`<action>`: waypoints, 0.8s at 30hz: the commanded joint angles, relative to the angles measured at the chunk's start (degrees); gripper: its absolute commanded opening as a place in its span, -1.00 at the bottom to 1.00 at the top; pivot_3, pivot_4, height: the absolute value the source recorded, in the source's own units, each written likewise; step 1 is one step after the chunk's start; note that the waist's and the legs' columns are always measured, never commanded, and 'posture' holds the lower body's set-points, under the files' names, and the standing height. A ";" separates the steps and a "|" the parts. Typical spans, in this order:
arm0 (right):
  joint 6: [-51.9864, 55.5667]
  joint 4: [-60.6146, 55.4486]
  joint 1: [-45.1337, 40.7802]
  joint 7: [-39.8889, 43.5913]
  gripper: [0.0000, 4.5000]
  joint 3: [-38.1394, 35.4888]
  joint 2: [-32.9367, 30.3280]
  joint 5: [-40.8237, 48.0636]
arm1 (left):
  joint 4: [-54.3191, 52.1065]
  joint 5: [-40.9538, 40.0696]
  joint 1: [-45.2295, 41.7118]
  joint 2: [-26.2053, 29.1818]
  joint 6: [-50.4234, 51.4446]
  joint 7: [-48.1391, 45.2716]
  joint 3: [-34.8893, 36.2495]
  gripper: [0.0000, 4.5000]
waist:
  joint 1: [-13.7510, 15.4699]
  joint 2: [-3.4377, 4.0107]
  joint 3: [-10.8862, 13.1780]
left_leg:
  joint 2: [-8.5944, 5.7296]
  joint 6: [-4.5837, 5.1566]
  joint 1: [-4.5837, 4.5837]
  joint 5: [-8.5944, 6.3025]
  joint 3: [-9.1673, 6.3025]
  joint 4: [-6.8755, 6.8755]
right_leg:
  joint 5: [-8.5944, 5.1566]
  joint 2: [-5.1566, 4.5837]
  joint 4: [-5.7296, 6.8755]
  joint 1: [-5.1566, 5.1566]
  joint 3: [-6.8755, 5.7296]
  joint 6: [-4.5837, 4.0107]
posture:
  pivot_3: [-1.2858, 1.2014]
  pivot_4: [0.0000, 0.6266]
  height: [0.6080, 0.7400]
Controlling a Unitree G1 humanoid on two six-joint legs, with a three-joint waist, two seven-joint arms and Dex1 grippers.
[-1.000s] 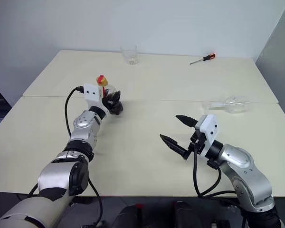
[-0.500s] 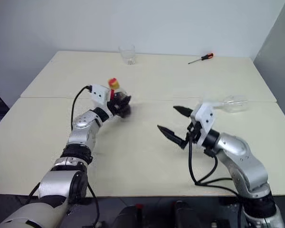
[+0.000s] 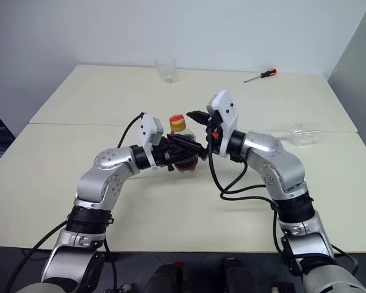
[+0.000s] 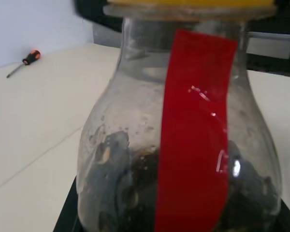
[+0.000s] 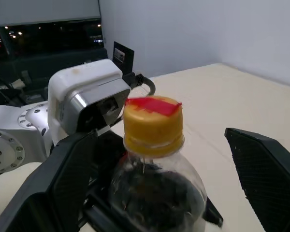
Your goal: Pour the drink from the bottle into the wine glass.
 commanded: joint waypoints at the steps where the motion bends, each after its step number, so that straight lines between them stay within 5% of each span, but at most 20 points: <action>1: -0.05 1.11 -3.23 0.97 1.00 -1.32 1.12 0.91 | -3.93 -1.76 -0.20 0.50 0.38 -1.07 -0.34 -0.13 | 0.00 0.01 0.01 | 0.00 0.00 0.00 0.00 0.00 0.00 | 0.00 0.00 -0.01 0.00 0.00 0.00 | 0.03 -0.52 1.00; 15: 4.14 -0.27 -4.22 2.90 1.00 -2.89 1.32 3.70 | -0.92 -1.34 0.60 1.91 -1.02 -2.60 -0.45 -0.13 | -0.03 0.03 0.02 | 0.00 0.01 0.00 0.00 0.01 -0.01 | 0.00 -0.03 -0.01 -0.01 0.01 0.00 | 0.03 -0.52 1.00; 19: 4.94 -0.64 -4.44 3.10 0.66 -3.28 1.46 4.16 | -0.07 -1.14 -0.09 1.86 -1.42 -3.05 -0.55 -0.13 | -0.04 0.04 0.03 | -0.01 0.01 0.00 -0.01 0.01 -0.02 | 0.00 -0.03 -0.01 -0.01 0.01 0.00 | 0.03 -0.52 1.00; 24: 5.12 -0.60 -4.63 3.73 -0.12 -3.41 1.15 4.23 | 0.09 -1.20 -0.51 1.76 -1.51 -3.20 -0.88 -0.13 | -0.04 0.04 0.03 | -0.01 0.01 -0.01 -0.01 0.00 -0.02 | 0.00 -0.03 -0.02 -0.01 0.00 0.00 | 0.03 -0.52 1.00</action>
